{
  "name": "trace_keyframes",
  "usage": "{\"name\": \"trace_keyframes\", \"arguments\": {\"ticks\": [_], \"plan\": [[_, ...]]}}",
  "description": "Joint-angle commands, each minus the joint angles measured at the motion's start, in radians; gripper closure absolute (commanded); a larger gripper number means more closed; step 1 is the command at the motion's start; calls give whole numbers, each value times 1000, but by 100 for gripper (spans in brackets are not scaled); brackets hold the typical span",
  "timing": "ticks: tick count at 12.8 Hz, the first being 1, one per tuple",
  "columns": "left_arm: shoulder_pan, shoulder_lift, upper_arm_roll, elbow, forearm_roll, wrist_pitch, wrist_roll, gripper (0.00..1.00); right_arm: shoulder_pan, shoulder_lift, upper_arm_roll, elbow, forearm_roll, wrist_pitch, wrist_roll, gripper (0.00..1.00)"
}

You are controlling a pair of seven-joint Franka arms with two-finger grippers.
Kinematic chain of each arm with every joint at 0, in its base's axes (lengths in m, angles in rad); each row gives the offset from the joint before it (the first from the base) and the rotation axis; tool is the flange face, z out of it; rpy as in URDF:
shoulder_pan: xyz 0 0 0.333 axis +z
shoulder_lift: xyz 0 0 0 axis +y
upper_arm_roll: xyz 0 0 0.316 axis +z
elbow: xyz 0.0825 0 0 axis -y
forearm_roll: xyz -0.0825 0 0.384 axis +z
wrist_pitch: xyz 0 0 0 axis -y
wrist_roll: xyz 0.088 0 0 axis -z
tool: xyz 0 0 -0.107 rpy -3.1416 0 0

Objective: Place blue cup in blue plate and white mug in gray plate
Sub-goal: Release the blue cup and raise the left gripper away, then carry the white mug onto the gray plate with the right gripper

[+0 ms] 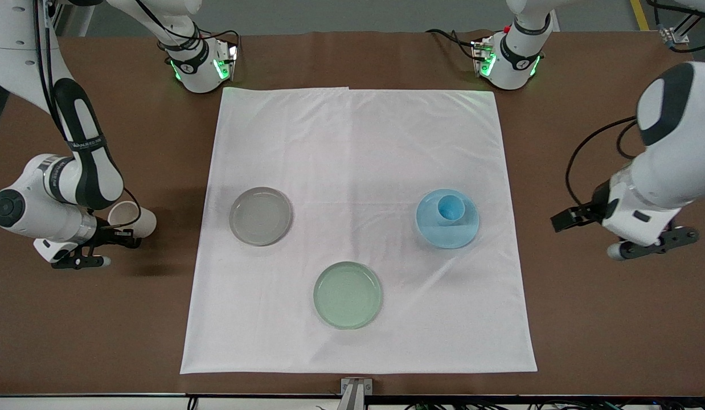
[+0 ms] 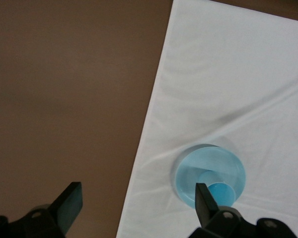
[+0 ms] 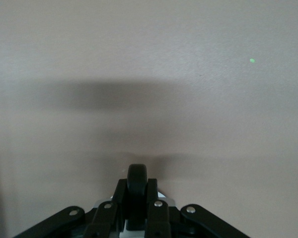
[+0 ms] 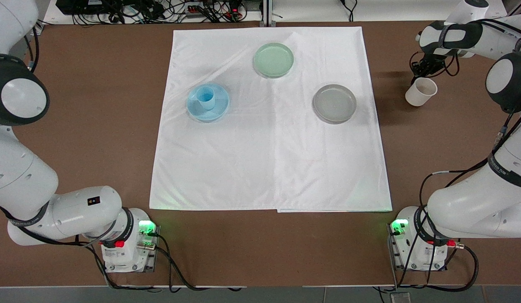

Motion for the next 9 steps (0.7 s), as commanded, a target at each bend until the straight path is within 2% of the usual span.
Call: {"name": "trace_keyframes", "arguments": {"ticks": [1, 4, 7, 8, 9], "plan": [[70, -115, -8, 4, 14, -81, 170, 0, 61, -109, 7, 43, 17, -185, 16, 99], [111, -184, -9, 4, 0, -142, 274, 0, 207, -155, 7, 46, 10, -250, 249, 99], [98, -234, 4, -5, -18, -179, 285, 0, 365, -143, 7, 48, 6, -208, 453, 99], [47, -248, 45, -21, -24, -180, 283, 0, 422, -137, 6, 45, 6, -168, 516, 99], [-20, -259, 126, -37, -33, -182, 285, 0, 448, -109, 6, 43, 4, -126, 556, 99]]}}
